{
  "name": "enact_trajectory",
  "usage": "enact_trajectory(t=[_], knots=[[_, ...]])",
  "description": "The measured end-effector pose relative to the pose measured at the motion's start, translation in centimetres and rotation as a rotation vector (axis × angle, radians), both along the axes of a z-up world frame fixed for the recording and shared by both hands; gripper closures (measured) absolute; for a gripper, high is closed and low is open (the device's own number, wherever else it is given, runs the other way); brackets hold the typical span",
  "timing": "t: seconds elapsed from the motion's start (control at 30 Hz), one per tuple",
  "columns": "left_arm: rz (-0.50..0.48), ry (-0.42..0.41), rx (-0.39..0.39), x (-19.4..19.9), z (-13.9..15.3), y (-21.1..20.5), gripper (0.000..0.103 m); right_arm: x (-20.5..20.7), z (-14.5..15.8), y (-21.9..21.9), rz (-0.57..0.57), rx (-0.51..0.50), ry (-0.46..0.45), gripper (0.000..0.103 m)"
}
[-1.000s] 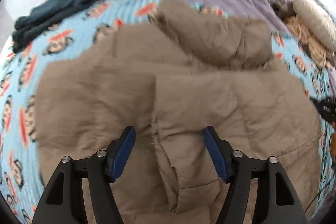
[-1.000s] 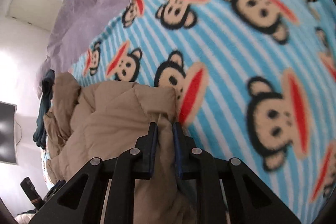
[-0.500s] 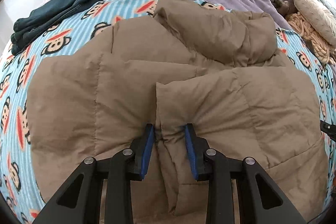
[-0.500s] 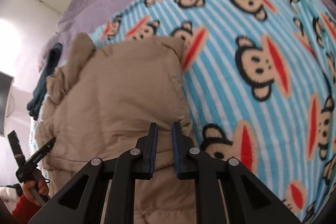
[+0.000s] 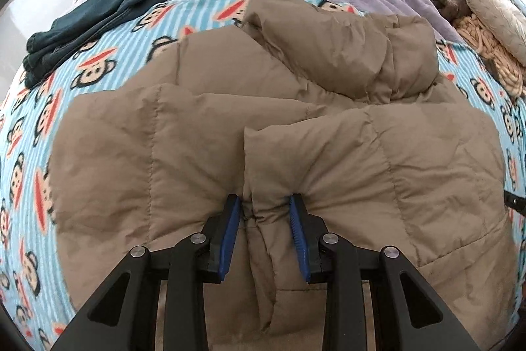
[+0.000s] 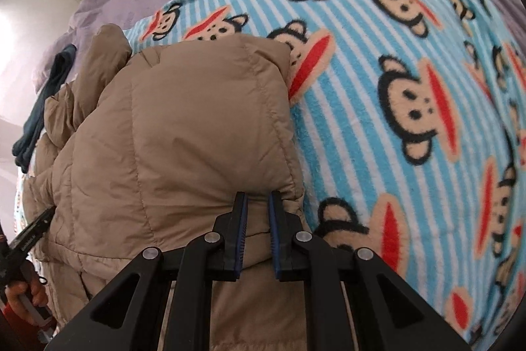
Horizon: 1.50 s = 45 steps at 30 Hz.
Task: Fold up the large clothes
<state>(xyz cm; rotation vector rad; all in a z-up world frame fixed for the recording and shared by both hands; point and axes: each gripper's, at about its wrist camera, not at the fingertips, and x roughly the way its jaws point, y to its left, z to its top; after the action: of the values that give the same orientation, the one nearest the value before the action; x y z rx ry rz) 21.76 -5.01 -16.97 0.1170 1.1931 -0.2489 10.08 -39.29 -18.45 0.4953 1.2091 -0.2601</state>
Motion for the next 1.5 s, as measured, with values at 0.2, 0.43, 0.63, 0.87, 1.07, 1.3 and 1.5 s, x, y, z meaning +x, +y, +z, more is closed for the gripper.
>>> enact_trajectory(t=[0.2, 0.43, 0.63, 0.87, 1.07, 1.3, 1.5], knots=[[0.022, 0.023, -0.012, -1.8, 2.6, 1.8, 0.070, -1.5, 2.7, 0.5, 0.003, 0.016, 0.010, 0.086], [0.012, 0.061, 0.010, -6.0, 4.6, 2.9, 0.070, -4.8, 4.5, 2.1, 0.007, 0.059, 0.025, 0.068], [-0.035, 0.088, 0.027, -10.4, 5.7, 3.1, 0.070, -7.7, 6.0, 4.5, 0.028, 0.085, 0.040, 0.055], [-0.037, 0.112, 0.022, -14.0, 6.7, 3.9, 0.018, -10.5, 6.6, 7.1, 0.060, 0.092, 0.068, 0.045], [-0.033, 0.082, 0.021, -15.8, 8.3, 4.4, 0.011, -11.8, 7.6, 8.2, 0.056, 0.082, 0.062, 0.043], [-0.035, 0.064, 0.037, -17.2, 9.5, 5.0, 0.011, -13.2, 9.3, 9.2, 0.039, 0.093, 0.023, 0.020], [-0.031, 0.056, 0.046, -19.0, 10.3, 5.6, 0.000, -15.0, 10.1, 9.7, 0.012, 0.113, 0.020, 0.017]])
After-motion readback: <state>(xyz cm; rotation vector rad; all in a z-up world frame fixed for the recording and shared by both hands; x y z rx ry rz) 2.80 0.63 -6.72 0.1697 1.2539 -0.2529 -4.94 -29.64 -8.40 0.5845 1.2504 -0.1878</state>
